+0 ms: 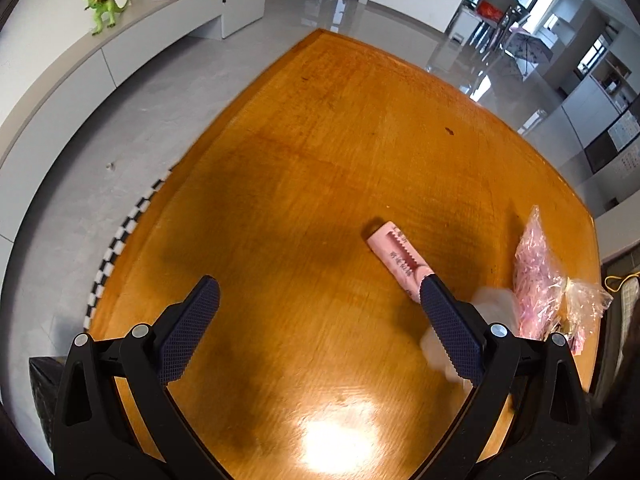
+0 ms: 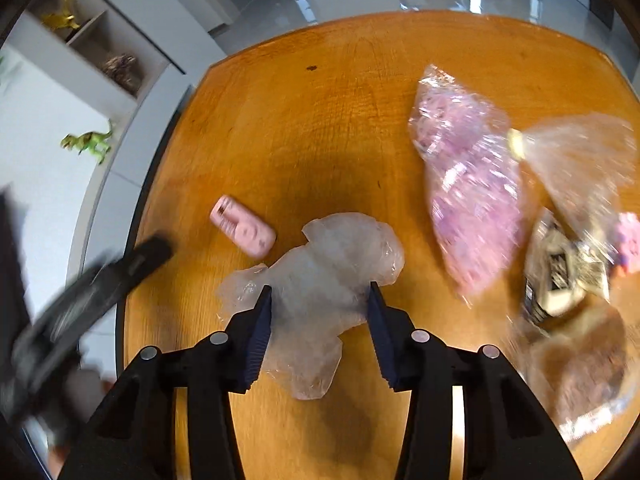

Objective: Collect trash
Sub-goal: 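Grasp the pink plastic tag with the left tool while the right tool grasps the clear plastic bag, then carry the pink tag and clear bag to the black trash bag and release both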

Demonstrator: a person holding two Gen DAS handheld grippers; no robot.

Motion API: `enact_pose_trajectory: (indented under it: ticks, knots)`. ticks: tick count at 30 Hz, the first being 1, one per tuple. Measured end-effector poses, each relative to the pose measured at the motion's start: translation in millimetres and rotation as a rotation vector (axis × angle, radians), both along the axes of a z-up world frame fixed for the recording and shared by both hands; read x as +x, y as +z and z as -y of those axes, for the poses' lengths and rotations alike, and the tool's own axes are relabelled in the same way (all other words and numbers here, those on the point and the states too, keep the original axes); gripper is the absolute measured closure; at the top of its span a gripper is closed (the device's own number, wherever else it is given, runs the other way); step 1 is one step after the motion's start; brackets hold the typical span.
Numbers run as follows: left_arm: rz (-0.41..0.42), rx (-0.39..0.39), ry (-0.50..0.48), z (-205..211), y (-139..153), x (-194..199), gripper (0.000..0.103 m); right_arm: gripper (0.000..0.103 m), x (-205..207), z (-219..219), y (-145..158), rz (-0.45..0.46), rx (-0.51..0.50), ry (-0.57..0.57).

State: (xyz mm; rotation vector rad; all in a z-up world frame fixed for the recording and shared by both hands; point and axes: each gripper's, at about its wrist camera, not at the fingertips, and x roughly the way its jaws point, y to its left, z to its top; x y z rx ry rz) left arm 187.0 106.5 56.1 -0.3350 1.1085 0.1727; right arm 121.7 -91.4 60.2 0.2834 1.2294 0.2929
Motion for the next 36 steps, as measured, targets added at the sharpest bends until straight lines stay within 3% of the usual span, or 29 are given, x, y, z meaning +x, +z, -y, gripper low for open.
enact_pose_trajectory:
  ticks: [5, 7, 11, 13, 19, 22, 23, 24, 25, 29, 36]
  knots:
    - [-0.003, -0.013, 0.007, 28.2, -7.9, 19.0, 0.006, 0.055, -23.8, 16.2, 6.9, 0.02, 0.023, 0.019]
    - [-0.01, -0.008, 0.006, 44.1, -11.5, 28.6, 0.011, 0.055, -31.6, 22.0, 8.3, 0.024, 0.026, 0.023]
    - [-0.075, -0.017, -0.001, 65.1, -25.0, 48.1, 0.046, 0.055, -38.8, 28.0, 12.1, 0.035, 0.024, 0.019]
    - [-0.101, -0.011, 0.02, 68.1, -33.9, 53.8, 0.048, 0.055, -41.4, 33.1, 13.0, 0.039, 0.019, 0.011]
    - [-0.116, 0.13, 0.032, 74.4, -38.5, 61.3, 0.049, 0.055, -48.9, 46.1, 15.6, 0.047, 0.014, -0.009]
    - [-0.1, 0.161, 0.025, 74.6, -39.9, 61.2, 0.049, 0.055, -55.3, 49.9, 19.8, 0.056, 0.009, -0.012]
    - [-0.097, 0.166, 0.019, 76.1, -40.6, 61.5, 0.053, 0.055, -56.0, 50.1, 19.8, 0.059, 0.006, -0.013]
    - [-0.091, 0.178, 0.009, 76.4, -39.3, 59.3, 0.071, 0.055, -56.6, 51.1, 21.0, 0.065, 0.001, -0.015]
    - [-0.097, 0.183, -0.001, 76.1, -38.0, 56.8, 0.075, 0.055, -57.2, 52.4, 22.1, 0.069, 0.0, -0.018]
    - [-0.116, 0.143, -0.057, 70.9, -35.3, 44.3, 0.076, 0.055, -66.4, 52.6, 25.2, 0.075, 0.006, -0.024]
    - [-0.017, 0.138, -0.15, 51.5, -11.4, -3.6, 0.076, 0.055, -92.3, 44.0, 31.6, 0.09, 0.029, -0.003]
